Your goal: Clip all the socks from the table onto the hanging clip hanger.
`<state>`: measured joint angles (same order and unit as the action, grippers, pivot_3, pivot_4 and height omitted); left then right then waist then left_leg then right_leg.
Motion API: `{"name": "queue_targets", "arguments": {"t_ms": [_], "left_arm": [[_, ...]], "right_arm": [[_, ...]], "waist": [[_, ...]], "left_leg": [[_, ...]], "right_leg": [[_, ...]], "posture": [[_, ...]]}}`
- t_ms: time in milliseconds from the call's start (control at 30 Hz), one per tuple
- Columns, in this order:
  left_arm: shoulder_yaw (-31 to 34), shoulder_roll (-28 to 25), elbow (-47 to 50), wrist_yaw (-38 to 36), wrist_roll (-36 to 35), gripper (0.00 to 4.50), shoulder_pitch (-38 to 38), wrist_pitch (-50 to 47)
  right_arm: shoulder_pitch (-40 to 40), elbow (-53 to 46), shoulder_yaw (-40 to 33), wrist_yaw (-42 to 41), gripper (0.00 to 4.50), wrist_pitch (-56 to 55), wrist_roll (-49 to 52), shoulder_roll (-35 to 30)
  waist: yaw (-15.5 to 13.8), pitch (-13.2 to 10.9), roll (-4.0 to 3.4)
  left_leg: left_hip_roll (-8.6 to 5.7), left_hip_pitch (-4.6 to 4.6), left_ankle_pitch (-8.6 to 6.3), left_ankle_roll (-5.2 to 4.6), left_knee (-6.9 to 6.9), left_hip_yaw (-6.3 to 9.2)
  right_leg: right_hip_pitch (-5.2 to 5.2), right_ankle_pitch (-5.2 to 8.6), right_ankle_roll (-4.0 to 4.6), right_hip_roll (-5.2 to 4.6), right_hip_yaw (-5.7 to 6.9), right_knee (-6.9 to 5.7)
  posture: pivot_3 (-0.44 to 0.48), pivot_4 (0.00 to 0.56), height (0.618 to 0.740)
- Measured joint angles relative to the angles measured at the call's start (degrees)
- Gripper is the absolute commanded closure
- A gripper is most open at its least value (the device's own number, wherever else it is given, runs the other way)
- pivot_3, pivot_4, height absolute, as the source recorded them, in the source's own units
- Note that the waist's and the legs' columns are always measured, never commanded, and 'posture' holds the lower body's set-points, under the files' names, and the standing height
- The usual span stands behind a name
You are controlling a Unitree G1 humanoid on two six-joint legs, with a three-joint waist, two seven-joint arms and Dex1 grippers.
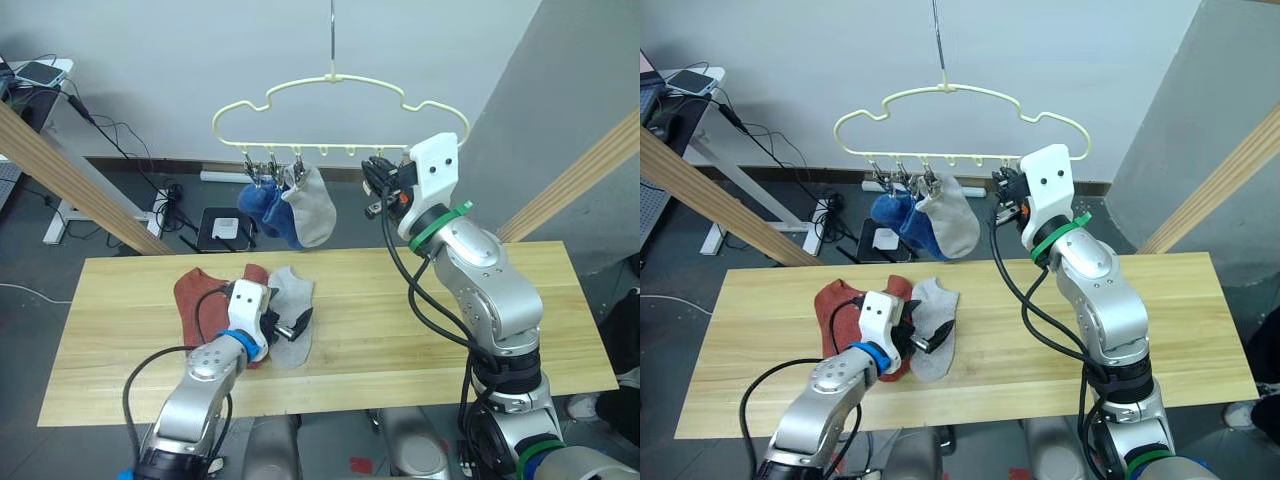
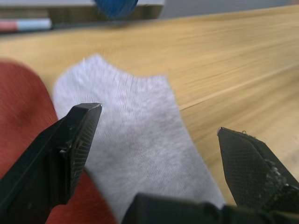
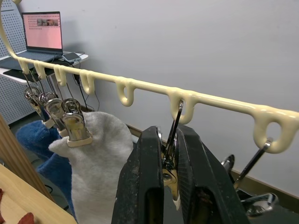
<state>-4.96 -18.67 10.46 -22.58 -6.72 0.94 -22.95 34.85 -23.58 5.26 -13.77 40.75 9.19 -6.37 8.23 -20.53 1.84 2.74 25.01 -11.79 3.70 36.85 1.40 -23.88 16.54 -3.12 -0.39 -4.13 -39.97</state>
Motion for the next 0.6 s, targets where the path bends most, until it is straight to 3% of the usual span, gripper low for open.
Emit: {"name": "queue_targets", "arguments": {"t_ms": [233,533,600], "left_arm": [[1.74,4.61,-7.2,5.87,1.46,0.0,5.72,2.37],[1.4,6.51,-12.8,8.24,3.2,0.0,9.46,1.94],[1.05,6.46,-13.42,8.2,3.61,0.4,10.25,1.7]], "right_arm": [[0.01,-0.03,0.42,0.02,4.43,0.5,0.28,-0.11],[-0.01,-0.19,0.5,0.12,4.43,1.32,0.63,-0.19],[-0.01,-0.23,0.5,0.12,4.43,1.32,0.64,-0.19]], "waist": [[0.15,0.0,0.0],[0.65,0.01,0.01],[0.79,0.01,0.01]], "left_leg": [[-0.01,0.02,0.0,0.0,0.0,-0.02],[-0.04,0.01,0.0,0.0,-0.01,0.01],[-0.04,0.01,0.0,0.0,0.0,0.01]], "right_leg": [[0.0,-0.01,0.01,-0.01,0.0,0.01],[0.05,-0.01,0.01,-0.02,0.03,0.01],[0.05,-0.01,0.01,-0.02,0.02,0.01]], "posture": [[-0.288,0.341,0.732],[-0.303,0.339,0.732],[-0.306,0.338,0.732]]}}
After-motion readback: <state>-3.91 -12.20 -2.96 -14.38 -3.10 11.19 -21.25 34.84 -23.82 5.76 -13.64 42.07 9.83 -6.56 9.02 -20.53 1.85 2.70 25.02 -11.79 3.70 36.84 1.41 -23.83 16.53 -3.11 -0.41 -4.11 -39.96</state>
